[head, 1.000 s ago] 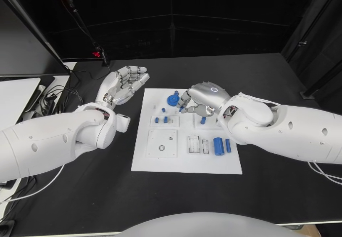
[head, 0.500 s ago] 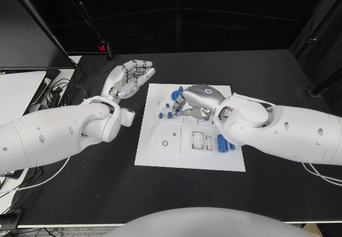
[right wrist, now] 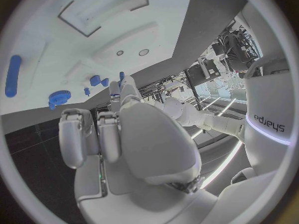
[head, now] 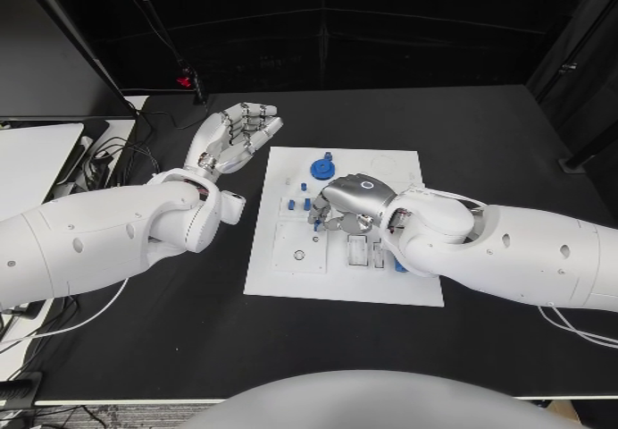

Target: Assemble the parts on the task board

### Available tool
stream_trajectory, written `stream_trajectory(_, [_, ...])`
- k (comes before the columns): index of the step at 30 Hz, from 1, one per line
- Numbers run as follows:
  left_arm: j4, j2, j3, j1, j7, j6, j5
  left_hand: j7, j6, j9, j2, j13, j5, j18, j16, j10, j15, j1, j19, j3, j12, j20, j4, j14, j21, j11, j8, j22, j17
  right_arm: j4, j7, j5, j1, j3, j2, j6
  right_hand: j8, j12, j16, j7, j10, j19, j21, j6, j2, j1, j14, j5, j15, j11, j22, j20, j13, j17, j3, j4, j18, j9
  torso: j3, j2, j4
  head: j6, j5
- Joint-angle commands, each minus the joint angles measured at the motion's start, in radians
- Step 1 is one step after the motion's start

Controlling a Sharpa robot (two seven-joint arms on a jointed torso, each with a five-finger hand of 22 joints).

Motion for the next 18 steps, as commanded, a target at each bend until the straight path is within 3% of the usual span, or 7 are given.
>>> stream_trajectory(1, [0.001,0.001,0.001,0.001,0.102,0.005,0.001,0.136,-0.007,-0.001,0.007,-0.001,0.004,-0.003,0.005,-0.005,-0.001,-0.001,0.008,-0.006,0.003,-0.002,0.002,-0.002,0.007,0.0,0.006,-0.001,-0.001,-0.002,0.008,-0.005,-0.003,0.001,0.007,0.038,-0.007,-0.007,-0.002,0.007,-0.001,0.07,-0.005,0.002,0.0,0.009,0.096,0.004,0.002,0.008,0.236,-0.002,-0.002,0.219,0.005,0.0,0.008,0.0,-0.0002,0.0,0.0001,-0.003,0.0])
stream_trajectory(18, [0.0,0.003,0.001,0.001,0.102,0.006,0.001,0.136,-0.007,-0.001,0.007,-0.001,0.004,-0.003,0.005,-0.005,-0.001,-0.001,0.008,-0.006,0.003,-0.002,0.002,-0.002,0.007,0.0,0.006,-0.001,-0.001,-0.025,0.007,-0.059,-0.01,0.0,0.027,0.025,-0.012,-0.008,-0.002,0.009,-0.002,0.068,-0.009,0.001,0.001,0.012,0.096,0.006,0.004,0.01,0.234,-0.001,-0.001,0.217,0.013,-0.002,0.009,0.0,0.0004,0.001,-0.0003,-0.008,-0.007])
